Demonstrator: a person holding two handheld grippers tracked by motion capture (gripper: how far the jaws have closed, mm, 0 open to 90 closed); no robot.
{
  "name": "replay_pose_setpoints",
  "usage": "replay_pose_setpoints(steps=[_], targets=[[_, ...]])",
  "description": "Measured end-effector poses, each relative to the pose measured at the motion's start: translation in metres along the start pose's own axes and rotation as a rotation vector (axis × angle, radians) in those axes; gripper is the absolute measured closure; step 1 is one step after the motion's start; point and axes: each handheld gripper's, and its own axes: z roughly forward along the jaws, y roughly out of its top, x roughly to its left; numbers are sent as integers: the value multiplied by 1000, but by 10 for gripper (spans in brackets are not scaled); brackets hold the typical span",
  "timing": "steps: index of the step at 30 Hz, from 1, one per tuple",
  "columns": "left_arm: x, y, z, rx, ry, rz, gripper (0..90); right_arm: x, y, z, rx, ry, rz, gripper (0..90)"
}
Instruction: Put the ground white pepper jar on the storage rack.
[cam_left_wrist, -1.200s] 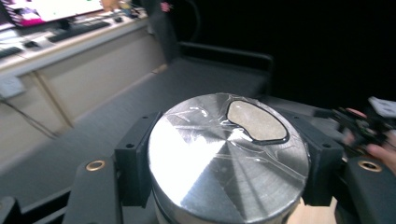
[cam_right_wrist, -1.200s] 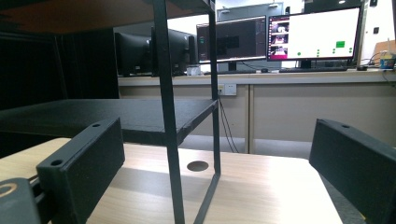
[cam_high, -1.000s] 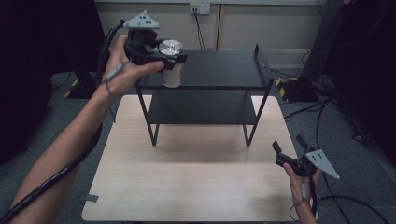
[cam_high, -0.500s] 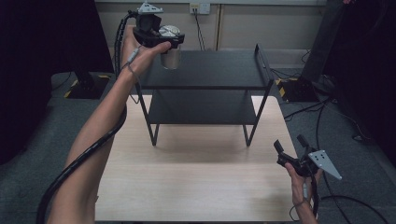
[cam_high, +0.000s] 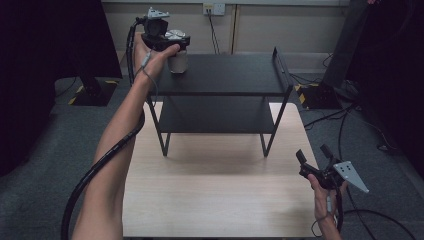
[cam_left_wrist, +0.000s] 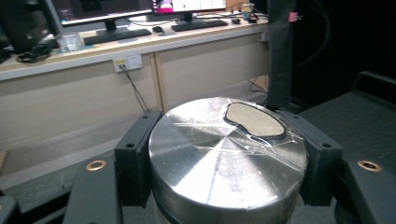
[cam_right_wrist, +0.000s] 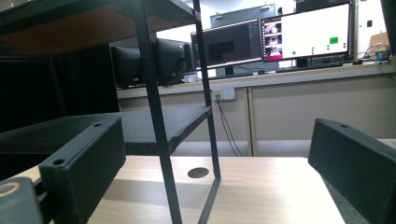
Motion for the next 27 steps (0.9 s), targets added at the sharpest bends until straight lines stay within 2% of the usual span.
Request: replay_pose_setpoints(steps=[6,9,11,12,13,14,15,16,17,21,22,23,24,27], targets=[[8,-16,1,-49,-15,-66,345,0,0,0,-2,3,-1,40],[8,-18,1,-58,-13,-71,343,0,0,0,1,2,1,40],[8,-19,0,-70,-18,-63,205,0,0,0,0,2,1,40],[9,-18,-4,-90,-15,-87,139,0,0,-1,-1,2,-2,40],[9,-18,-4,-90,-15,-87,91,0,0,-1,-1,2,-2,40],[9,-18,-5,-94,-14,-90,91,0,0,-1,-2,2,1,40],[10,-16,-11,-114,-15,-99,75,0,0,-1,-2,2,1,41],[10,-16,-11,-114,-15,-99,60,0,0,-1,-2,2,1,41],[13,-16,-15,-124,-30,-114,58,0,0,-1,-1,0,3,41],[20,-10,-35,-155,-65,-79,58,0,1,-1,-1,2,-2,41],[21,-11,-40,-174,-77,-87,58,1,1,-1,-1,2,-1,42],[24,-12,-46,-188,-104,-107,59,1,1,-1,-2,3,-1,43],[27,-12,-52,-193,-129,-107,58,1,1,0,-2,4,-1,43],[28,-11,-71,-191,-158,-71,38,2,1,0,1,7,-6,44]])
